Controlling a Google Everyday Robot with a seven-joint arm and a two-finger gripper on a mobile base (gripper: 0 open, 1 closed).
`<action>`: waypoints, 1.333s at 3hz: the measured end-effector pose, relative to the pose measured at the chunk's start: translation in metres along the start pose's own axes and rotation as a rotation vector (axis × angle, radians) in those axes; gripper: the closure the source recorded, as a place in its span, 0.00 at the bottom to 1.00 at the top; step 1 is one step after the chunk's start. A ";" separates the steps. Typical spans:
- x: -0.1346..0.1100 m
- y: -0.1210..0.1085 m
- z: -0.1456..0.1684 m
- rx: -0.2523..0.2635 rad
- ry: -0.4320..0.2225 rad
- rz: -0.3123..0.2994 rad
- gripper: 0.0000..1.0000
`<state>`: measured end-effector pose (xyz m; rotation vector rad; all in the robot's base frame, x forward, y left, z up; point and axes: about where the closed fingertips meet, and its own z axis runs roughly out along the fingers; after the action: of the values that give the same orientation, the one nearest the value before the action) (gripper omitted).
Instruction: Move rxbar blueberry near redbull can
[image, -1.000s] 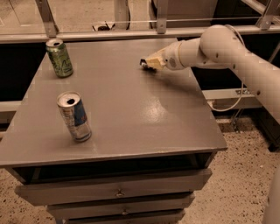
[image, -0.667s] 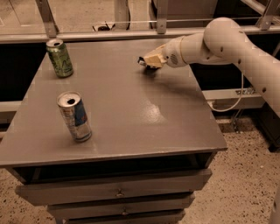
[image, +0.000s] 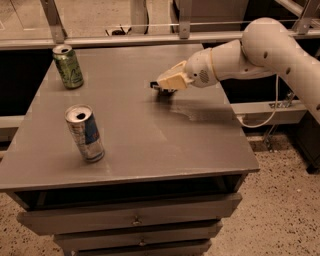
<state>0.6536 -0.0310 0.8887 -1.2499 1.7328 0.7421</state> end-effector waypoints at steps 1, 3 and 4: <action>0.013 0.045 0.000 -0.117 0.010 0.021 1.00; 0.025 0.119 0.001 -0.297 -0.005 0.075 1.00; 0.021 0.137 0.003 -0.334 -0.021 0.083 1.00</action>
Offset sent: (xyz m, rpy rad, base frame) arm -0.1260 0.0192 -0.0299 0.0605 0.2172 0.2348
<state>0.5215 0.0063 0.8668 -1.3890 1.6983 1.1252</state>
